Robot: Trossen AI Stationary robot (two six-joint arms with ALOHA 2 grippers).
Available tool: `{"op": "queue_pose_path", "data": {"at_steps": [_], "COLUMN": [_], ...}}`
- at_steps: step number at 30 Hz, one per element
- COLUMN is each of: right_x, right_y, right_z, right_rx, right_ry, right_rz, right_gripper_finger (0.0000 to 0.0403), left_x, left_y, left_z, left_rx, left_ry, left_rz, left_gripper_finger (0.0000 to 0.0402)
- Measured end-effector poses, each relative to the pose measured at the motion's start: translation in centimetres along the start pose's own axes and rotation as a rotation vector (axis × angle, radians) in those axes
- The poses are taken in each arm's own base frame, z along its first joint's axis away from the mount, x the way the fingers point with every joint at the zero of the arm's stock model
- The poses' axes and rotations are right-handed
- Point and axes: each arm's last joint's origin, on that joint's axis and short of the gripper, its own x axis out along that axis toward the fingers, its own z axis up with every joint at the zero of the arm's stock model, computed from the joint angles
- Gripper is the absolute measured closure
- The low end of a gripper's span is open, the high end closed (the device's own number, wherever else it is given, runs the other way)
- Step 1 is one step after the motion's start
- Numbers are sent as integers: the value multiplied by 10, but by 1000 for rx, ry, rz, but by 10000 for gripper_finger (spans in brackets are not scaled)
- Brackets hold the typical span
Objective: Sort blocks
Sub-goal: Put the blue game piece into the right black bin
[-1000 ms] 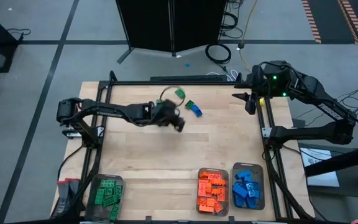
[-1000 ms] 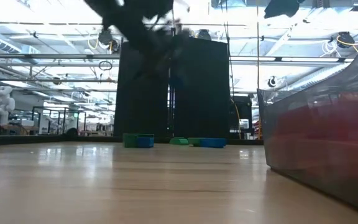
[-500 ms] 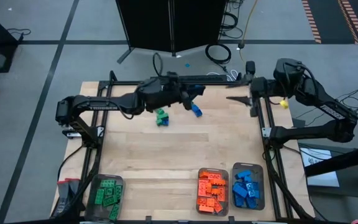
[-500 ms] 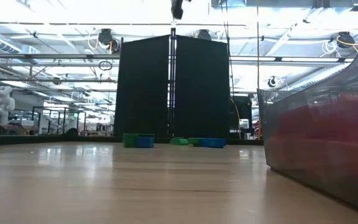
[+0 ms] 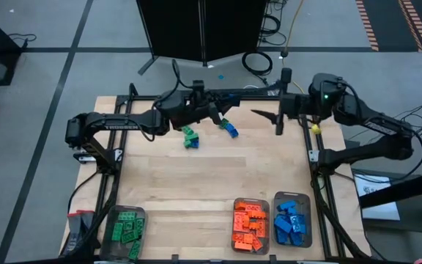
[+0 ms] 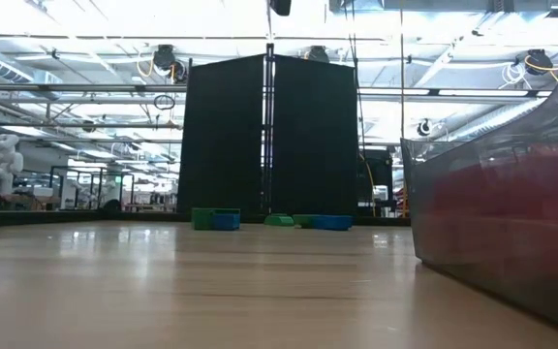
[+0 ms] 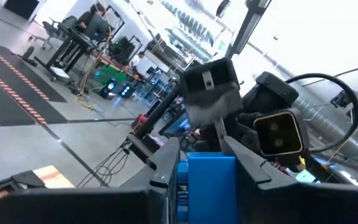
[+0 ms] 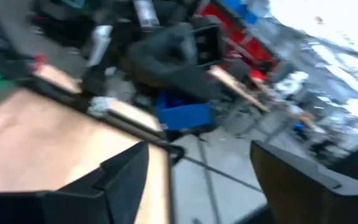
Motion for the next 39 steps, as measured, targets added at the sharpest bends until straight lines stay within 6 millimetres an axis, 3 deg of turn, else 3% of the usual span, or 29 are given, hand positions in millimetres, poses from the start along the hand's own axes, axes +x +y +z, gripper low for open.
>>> {"op": "queue_pose_path", "data": {"at_steps": [8, 34, 39], "right_x": [18, 55, 62], "right_y": [1, 9, 11], "right_z": [7, 9, 7], "right_rx": [-5, -32, -33], "right_ry": [-58, -131, -121], "right_rz": [-71, -81, -77], "right_gripper_finger": [80, 85, 108], "left_x": [0, -1, -1], "left_y": [-2, -5, -5], "left_z": [3, 6, 5], "left_rx": [0, 20, 21], "left_ry": [-28, -64, -61], "left_rz": [-19, -44, -42], "left_gripper_finger": [322, 322, 322]}}
